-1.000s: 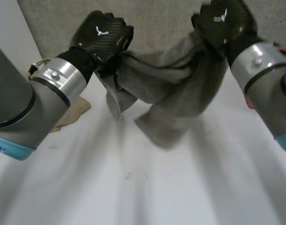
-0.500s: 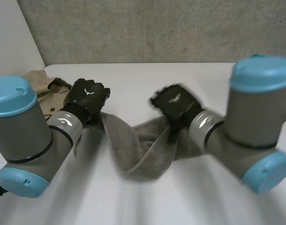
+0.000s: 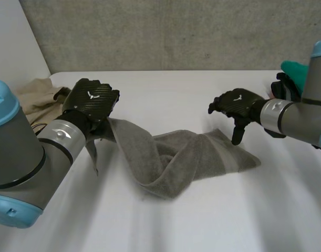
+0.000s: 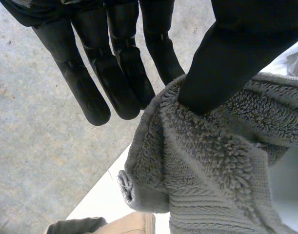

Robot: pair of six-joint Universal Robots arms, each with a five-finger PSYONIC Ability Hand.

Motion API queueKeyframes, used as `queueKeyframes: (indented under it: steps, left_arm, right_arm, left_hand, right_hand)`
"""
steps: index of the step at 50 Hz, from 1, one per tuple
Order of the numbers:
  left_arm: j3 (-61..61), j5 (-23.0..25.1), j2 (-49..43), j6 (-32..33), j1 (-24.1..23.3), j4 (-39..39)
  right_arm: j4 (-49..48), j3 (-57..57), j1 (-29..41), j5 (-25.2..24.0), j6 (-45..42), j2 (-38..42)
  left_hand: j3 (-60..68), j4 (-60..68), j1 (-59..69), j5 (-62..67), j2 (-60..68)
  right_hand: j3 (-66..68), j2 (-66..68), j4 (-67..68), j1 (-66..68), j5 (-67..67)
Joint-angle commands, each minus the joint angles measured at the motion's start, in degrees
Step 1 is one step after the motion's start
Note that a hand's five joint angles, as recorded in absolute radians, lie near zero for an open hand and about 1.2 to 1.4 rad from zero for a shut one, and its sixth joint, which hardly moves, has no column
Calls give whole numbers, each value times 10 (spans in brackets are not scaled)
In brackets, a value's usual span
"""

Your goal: Fold the laundry.

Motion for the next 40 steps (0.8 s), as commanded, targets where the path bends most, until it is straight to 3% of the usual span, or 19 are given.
queueKeyframes:
  steps: [1, 7, 11, 16, 20, 23, 27, 32, 35, 40]
  left_arm:
    - [-4, 1, 3, 0, -1, 1]
    - [-2, 1, 3, 0, 1, 3]
    - [1, 1, 1, -1, 3, 5]
    - [10, 2, -4, 0, 6, 11]
    - [43, 6, -26, 0, 6, 25]
    - [101, 17, -66, 1, 14, 48]
    - [223, 29, -116, 0, 42, 91]
    - [379, 24, -165, -6, 58, 198]
    - [386, 18, -167, -8, 59, 259]
    - [326, 7, -165, -8, 57, 294]
  right_arm:
    - [-3, -54, 21, -33, 16, 78]
    - [0, -74, 27, -39, 33, 111]
    - [1, -83, 34, -39, 36, 128]
    - [0, -106, 38, -30, 36, 146]
    - [-16, -152, 38, -15, 41, 144]
    - [-71, -204, 39, 32, 64, 135]
    - [-221, -212, 38, 112, 123, 77]
    - [-448, -114, 37, 206, 169, -44]
    - [-512, -39, 35, 221, 169, -112]
    - [-509, 56, 34, 205, 169, -177]
  left_hand:
    - [117, 113, 160, 143, 114]
    - [117, 113, 160, 143, 114]
    - [117, 113, 160, 143, 114]
    - [117, 113, 160, 143, 114]
    - [117, 113, 160, 143, 114]
    - [117, 113, 160, 143, 114]
    - [117, 113, 160, 143, 114]
    - [117, 113, 160, 143, 114]
    - [117, 113, 160, 143, 114]
    - [117, 113, 160, 143, 114]
  right_hand:
    - [59, 75, 60, 100, 59]
    - [71, 86, 72, 111, 71]
    - [146, 162, 147, 187, 147]
    - [595, 610, 596, 635, 595]
    - [595, 611, 596, 636, 595]
    - [595, 611, 596, 636, 595]
    - [595, 611, 596, 636, 595]
    - [595, 611, 596, 636, 595]
    - [595, 611, 596, 636, 595]
    - [595, 611, 596, 636, 595]
